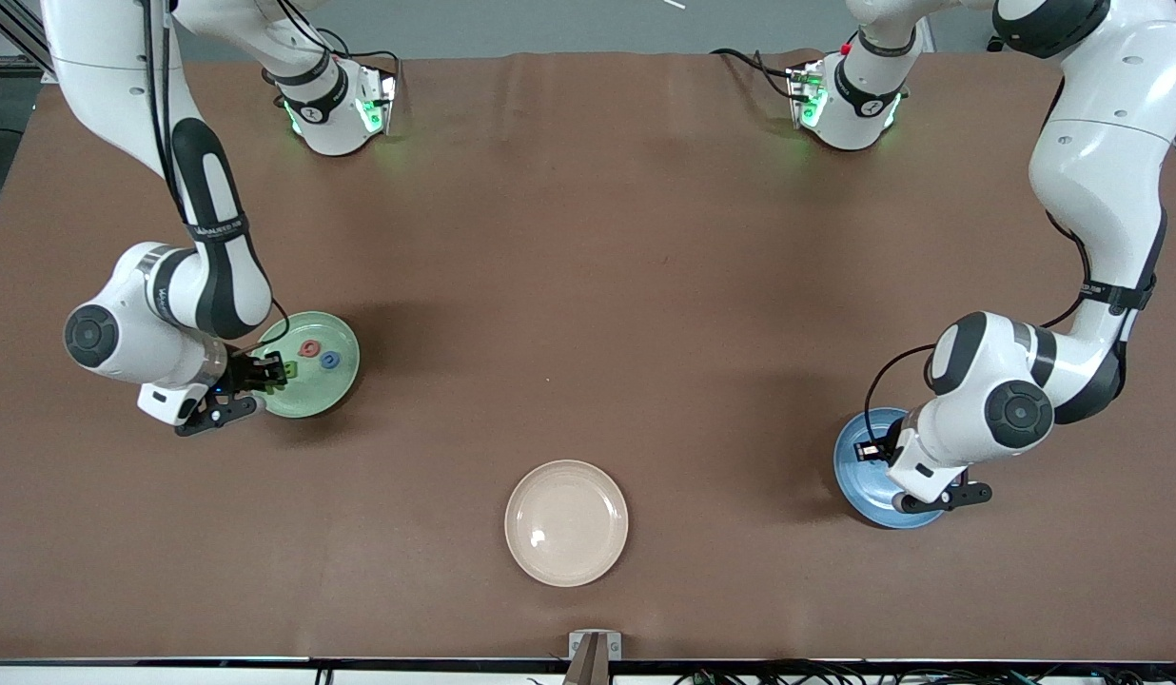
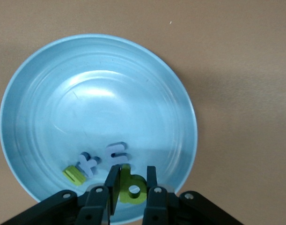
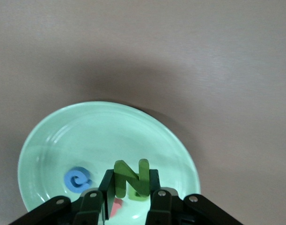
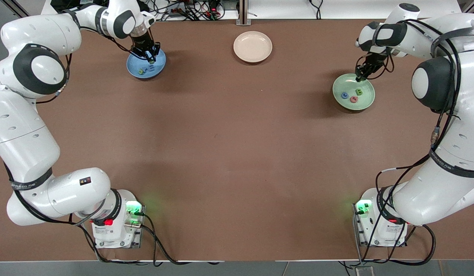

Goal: Sort upper and lower case letters into plates
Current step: 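Release the b on the blue plate while the right gripper releases the N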

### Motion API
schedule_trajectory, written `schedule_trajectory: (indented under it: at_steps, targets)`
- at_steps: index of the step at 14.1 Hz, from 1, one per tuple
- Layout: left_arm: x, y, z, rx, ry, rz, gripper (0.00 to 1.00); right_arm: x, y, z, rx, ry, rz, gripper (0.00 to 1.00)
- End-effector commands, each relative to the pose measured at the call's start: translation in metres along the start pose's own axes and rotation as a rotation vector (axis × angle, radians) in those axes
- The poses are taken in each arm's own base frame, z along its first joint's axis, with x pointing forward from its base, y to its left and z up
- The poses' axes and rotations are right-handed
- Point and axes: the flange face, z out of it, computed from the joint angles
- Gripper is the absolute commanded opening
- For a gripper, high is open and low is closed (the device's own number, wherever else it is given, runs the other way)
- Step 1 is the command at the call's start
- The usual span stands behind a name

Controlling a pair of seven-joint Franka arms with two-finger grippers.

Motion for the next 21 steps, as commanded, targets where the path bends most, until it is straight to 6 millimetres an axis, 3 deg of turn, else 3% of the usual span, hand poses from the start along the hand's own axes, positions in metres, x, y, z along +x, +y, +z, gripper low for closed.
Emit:
schedule_trajectory:
  at_steps: [1, 6, 12, 13, 15, 19, 21]
  targets:
    - [-0.003, -0.004, 0.006, 0.007, 0.019, 0.028, 0.00, 0.006, -0.020, 0.016, 0.047, 0.014, 0.013, 0.02]
    - [-0.001, -0.009, 0.012, 0.000, 0.025, 0.020, 0.01, 0.008, -0.025, 0.025, 0.042, 0.000, 0.002, 0.05]
    - [0.001, -0.013, 0.023, 0.019, 0.033, 0.030, 0.01, 0.007, -0.016, 0.029, 0.021, 0.002, -0.001, 0.10]
    - [0.000, -0.013, 0.027, 0.019, 0.028, 0.032, 0.01, 0.008, -0.015, 0.028, 0.021, 0.004, 0.000, 0.27]
    - [0.000, -0.013, 0.029, 0.018, 0.027, 0.033, 0.01, 0.008, -0.015, 0.027, 0.023, 0.003, 0.000, 0.97]
    - [0.000, -0.013, 0.030, 0.017, 0.026, 0.032, 0.01, 0.017, -0.013, 0.000, 0.041, 0.017, 0.014, 1.00]
    - [0.000, -0.017, 0.032, 0.025, 0.024, 0.029, 0.02, 0.015, -0.002, -0.028, 0.069, -0.002, 0.090, 1.00]
